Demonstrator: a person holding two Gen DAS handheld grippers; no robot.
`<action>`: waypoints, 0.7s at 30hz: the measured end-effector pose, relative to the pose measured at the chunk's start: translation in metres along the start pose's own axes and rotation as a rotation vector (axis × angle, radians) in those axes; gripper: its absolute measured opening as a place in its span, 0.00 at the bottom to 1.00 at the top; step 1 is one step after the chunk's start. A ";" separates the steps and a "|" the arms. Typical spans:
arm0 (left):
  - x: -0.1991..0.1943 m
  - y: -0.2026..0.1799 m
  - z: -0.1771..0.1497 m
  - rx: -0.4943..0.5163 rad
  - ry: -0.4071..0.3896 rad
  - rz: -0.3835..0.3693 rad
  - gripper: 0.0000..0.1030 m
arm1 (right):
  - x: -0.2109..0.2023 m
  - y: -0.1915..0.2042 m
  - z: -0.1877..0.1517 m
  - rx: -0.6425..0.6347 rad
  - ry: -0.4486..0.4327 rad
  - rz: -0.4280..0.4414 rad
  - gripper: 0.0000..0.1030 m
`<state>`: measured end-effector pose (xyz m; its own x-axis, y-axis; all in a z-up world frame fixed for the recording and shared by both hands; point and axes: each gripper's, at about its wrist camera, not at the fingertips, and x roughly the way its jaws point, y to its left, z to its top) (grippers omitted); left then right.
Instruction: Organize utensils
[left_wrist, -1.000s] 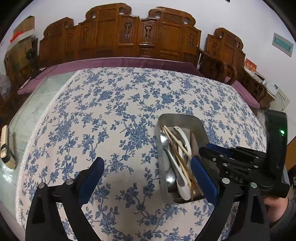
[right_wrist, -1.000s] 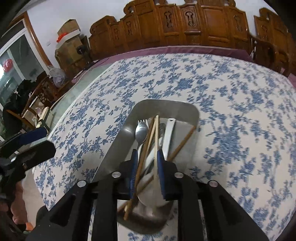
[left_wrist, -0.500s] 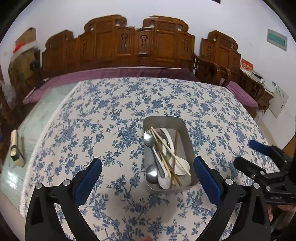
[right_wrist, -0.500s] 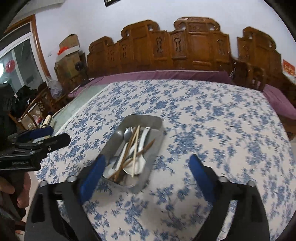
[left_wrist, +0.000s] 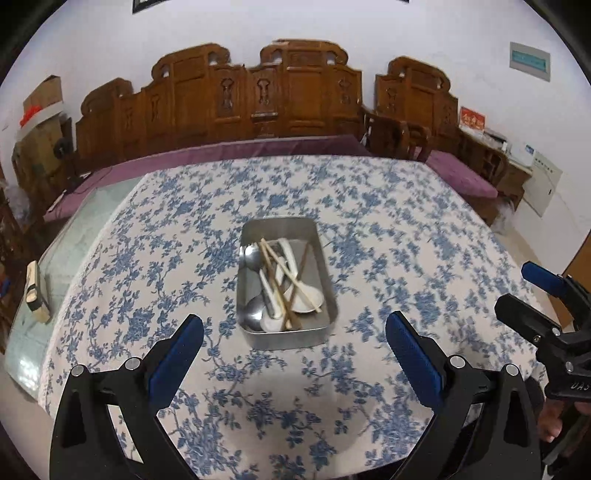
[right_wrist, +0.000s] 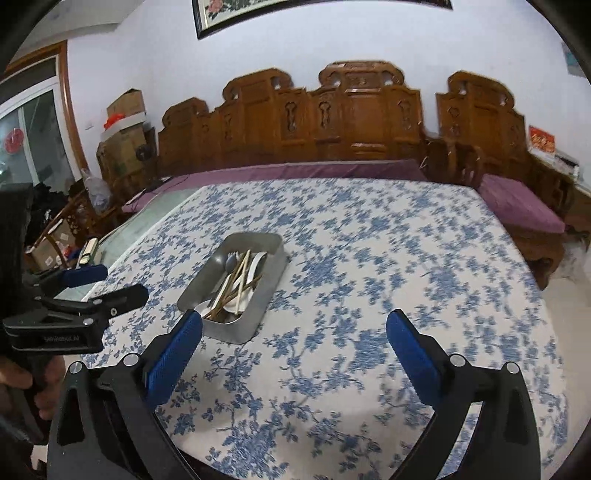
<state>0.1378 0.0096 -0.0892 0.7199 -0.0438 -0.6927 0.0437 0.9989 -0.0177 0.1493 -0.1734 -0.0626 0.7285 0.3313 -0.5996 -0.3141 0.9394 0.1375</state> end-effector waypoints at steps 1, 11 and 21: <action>-0.007 -0.002 0.001 0.001 -0.018 0.000 0.93 | -0.006 0.000 0.002 -0.001 -0.013 -0.007 0.97; -0.086 -0.016 0.028 -0.012 -0.189 0.024 0.93 | -0.085 0.003 0.034 -0.018 -0.197 -0.048 0.97; -0.132 -0.020 0.035 -0.023 -0.287 0.035 0.93 | -0.128 0.010 0.047 -0.011 -0.275 -0.050 0.97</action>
<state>0.0660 -0.0055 0.0276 0.8874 -0.0086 -0.4609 0.0014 0.9999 -0.0160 0.0817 -0.2026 0.0522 0.8809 0.2971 -0.3684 -0.2788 0.9548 0.1032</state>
